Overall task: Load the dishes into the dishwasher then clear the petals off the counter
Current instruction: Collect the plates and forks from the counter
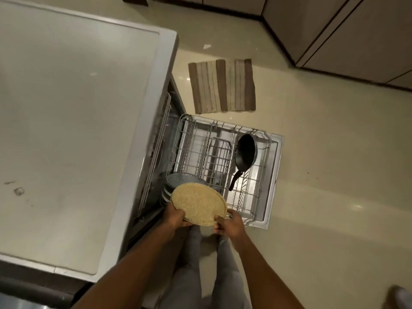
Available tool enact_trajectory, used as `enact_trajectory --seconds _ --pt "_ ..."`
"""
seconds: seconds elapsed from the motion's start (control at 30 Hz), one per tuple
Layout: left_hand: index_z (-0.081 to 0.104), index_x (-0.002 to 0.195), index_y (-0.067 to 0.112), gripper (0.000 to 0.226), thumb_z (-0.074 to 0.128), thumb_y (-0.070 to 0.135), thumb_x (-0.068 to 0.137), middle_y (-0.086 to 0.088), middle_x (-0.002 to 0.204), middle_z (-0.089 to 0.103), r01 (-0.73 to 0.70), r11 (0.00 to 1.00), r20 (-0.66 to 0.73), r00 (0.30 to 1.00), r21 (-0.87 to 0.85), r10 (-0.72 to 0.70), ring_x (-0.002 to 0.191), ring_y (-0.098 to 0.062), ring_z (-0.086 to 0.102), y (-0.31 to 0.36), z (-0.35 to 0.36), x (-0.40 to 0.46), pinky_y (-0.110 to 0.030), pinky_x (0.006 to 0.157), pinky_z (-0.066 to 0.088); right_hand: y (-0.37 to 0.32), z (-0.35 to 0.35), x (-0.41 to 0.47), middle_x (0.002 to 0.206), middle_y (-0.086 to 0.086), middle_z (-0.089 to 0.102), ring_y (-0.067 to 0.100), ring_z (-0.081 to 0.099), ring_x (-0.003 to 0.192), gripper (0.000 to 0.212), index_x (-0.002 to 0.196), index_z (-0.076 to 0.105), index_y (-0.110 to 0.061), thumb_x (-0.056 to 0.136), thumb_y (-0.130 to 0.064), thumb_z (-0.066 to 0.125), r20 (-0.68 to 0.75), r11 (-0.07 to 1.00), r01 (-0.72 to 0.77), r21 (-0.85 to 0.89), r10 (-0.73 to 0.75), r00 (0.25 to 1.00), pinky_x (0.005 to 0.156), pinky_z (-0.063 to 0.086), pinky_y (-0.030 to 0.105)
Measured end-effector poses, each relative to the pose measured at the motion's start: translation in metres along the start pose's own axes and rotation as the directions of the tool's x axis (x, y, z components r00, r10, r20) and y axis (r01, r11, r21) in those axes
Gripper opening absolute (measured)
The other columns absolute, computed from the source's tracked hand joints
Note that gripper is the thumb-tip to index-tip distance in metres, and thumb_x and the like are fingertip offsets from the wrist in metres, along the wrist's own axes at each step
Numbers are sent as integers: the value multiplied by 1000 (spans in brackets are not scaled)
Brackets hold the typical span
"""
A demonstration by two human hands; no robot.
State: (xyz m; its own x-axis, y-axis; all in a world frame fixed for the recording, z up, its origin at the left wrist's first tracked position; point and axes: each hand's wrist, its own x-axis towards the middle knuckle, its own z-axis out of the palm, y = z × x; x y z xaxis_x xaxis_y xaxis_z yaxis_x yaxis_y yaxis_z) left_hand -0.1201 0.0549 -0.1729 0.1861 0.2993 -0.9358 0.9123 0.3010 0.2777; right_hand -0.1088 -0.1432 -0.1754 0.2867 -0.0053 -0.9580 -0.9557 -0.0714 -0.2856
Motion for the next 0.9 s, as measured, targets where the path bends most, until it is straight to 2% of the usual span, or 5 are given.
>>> enact_trajectory --seconds 0.13,0.3,0.6,0.8,0.9 --pt "23 155 14 75 39 -21 91 -16 155 31 -26 999 -148 989 -22 22 133 -48 42 3 5 46 -63 80 56 -2 24 58 72 18 67 22 60 50 54 137 41 -10 93 5 70 -4 1000 4 -7 -4 1000 58 60 44" --pt "31 143 4 58 37 -19 90 -19 147 39 -78 995 -276 959 -67 56 126 -45 49 -7 2 104 -61 80 57 6 50 121 87 22 73 24 68 59 65 145 39 -10 91 2 73 3 999 25 -44 -25 1000 73 63 58" --pt "53 124 21 41 60 2 88 -10 125 63 -156 988 -467 873 6 141 111 -34 64 -37 4 170 -58 92 56 10 71 167 97 24 72 18 69 59 64 149 40 -5 94 -4 72 -16 990 111 -83 -112 994 69 64 49" --pt "59 116 20 33 60 -1 90 -5 107 59 -130 988 -502 861 -78 74 102 -36 65 -16 15 180 -59 78 60 -4 77 179 88 23 68 19 62 56 58 148 40 0 96 2 66 4 998 58 -36 -58 998 54 62 34" --pt "61 123 4 31 54 -6 94 -14 111 62 -136 980 -478 877 -147 50 89 -37 67 -3 19 179 -42 60 63 -10 83 183 85 18 68 19 64 57 52 145 43 1 98 0 65 0 997 45 -58 -45 999 53 62 31"
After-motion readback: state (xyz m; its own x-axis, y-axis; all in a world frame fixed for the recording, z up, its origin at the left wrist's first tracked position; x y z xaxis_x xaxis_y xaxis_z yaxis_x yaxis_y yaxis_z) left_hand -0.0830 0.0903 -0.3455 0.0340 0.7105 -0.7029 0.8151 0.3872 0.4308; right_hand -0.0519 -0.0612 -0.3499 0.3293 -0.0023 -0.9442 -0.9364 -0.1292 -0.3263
